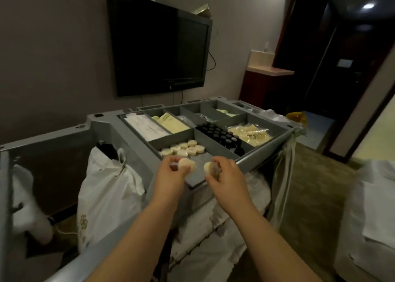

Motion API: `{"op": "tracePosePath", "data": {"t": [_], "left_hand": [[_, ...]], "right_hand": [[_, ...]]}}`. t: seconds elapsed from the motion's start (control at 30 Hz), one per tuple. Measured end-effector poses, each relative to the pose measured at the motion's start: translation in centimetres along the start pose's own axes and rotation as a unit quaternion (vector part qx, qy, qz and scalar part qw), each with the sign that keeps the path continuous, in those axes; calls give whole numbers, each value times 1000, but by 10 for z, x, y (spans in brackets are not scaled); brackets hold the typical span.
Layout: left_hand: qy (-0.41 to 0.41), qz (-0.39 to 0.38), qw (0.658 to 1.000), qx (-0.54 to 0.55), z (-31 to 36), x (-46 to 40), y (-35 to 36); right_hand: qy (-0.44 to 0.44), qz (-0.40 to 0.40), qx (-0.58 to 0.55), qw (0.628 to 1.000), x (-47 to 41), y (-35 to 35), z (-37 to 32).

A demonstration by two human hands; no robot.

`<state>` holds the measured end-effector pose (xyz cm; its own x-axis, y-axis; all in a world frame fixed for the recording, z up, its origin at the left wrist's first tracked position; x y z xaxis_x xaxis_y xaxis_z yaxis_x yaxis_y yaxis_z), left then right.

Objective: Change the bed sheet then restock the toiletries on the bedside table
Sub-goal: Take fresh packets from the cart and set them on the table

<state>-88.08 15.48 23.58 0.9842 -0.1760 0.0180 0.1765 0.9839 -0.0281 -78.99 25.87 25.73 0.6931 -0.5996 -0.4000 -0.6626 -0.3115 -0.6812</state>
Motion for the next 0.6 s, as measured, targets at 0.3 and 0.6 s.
{"op": "tracePosePath", "data": {"t": [0.3,0.6], "left_hand": [[114,54,902,-413,0,-118,52],[-18,21,758,-652,-26,-174,58]], "right_hand": [[-67,-209,97,971,-144,90,36],[-228,-358,77,902,-192,158,44]]}}
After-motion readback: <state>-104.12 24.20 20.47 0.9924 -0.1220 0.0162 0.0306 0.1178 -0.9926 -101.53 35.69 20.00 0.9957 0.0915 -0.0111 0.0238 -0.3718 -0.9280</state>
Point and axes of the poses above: each hand's wrist, its own x-axis away from the middle knuckle, its own y-axis out of the palm, z = x × y, the point moved 3 cm from there along -x, towards the middle knuckle, and after that the axes turned 9 degrees about z, right-handed, at the moved point
